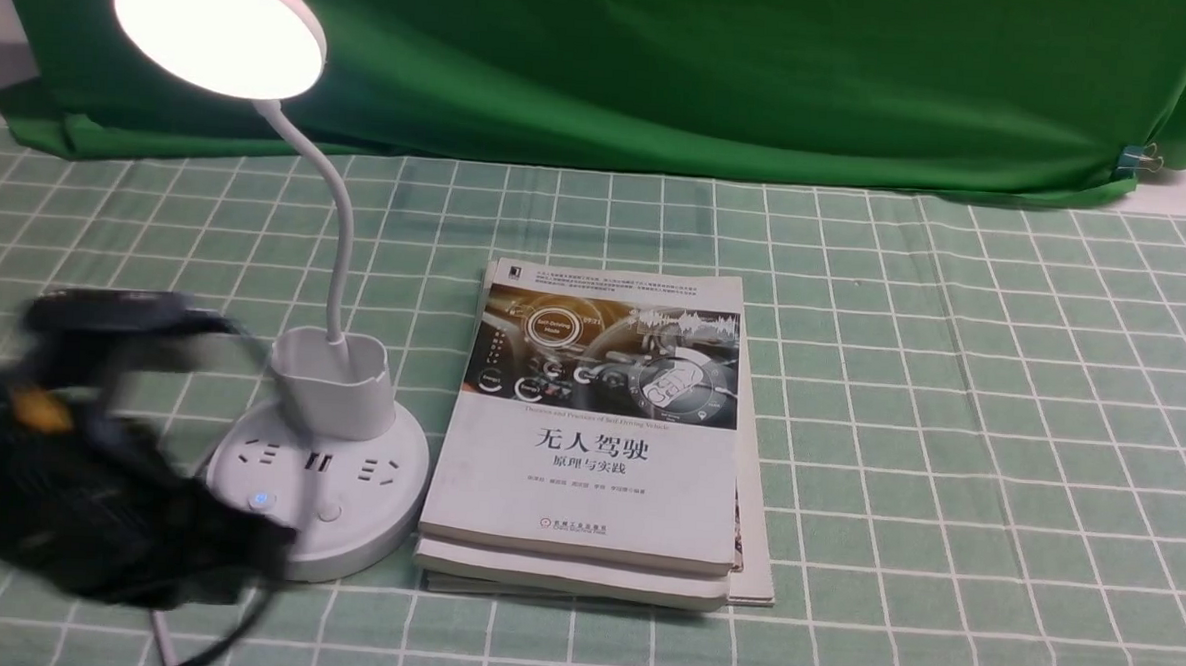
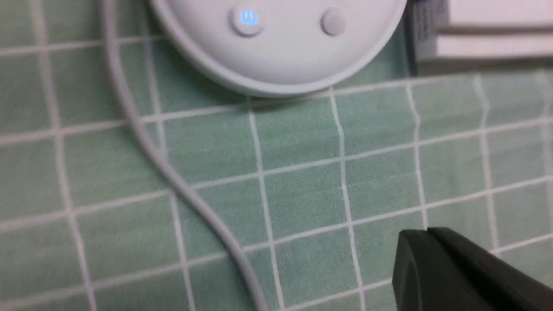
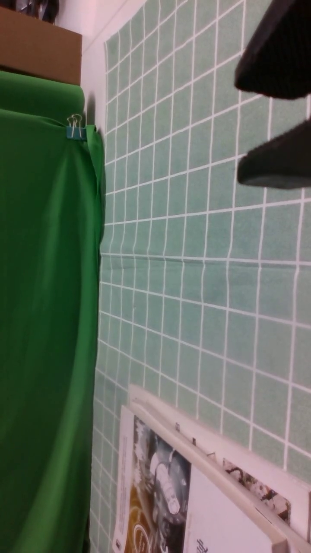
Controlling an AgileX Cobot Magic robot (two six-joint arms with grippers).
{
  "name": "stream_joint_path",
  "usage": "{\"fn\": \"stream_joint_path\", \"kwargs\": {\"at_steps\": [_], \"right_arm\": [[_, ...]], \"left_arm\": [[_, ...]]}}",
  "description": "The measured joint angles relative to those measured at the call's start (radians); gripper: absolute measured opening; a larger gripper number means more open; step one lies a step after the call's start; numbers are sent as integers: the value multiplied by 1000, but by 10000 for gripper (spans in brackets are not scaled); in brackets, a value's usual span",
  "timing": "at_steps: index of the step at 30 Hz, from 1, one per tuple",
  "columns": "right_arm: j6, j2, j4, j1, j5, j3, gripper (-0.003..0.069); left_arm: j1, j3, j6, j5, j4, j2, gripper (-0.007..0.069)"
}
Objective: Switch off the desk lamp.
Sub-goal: Use the left arm to press the button switch on the lamp holder
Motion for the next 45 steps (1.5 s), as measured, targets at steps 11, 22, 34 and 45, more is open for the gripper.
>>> {"fn": "stream_joint_path", "kwargs": {"at_steps": [11, 22, 34, 45], "right_arm": [[0, 0, 0, 0, 0, 0, 242], [0, 0, 0, 0, 0, 0, 242], [0, 0, 0, 0, 0, 0, 242], [0, 0, 0, 0, 0, 0, 242]], "left_arm": [[-69, -287, -51, 101, 123, 350, 0], [-20, -386, -46, 96, 123, 467, 0], [-18, -386, -30, 53, 119, 548, 0], [-17, -407, -30, 66, 112, 598, 0]]}}
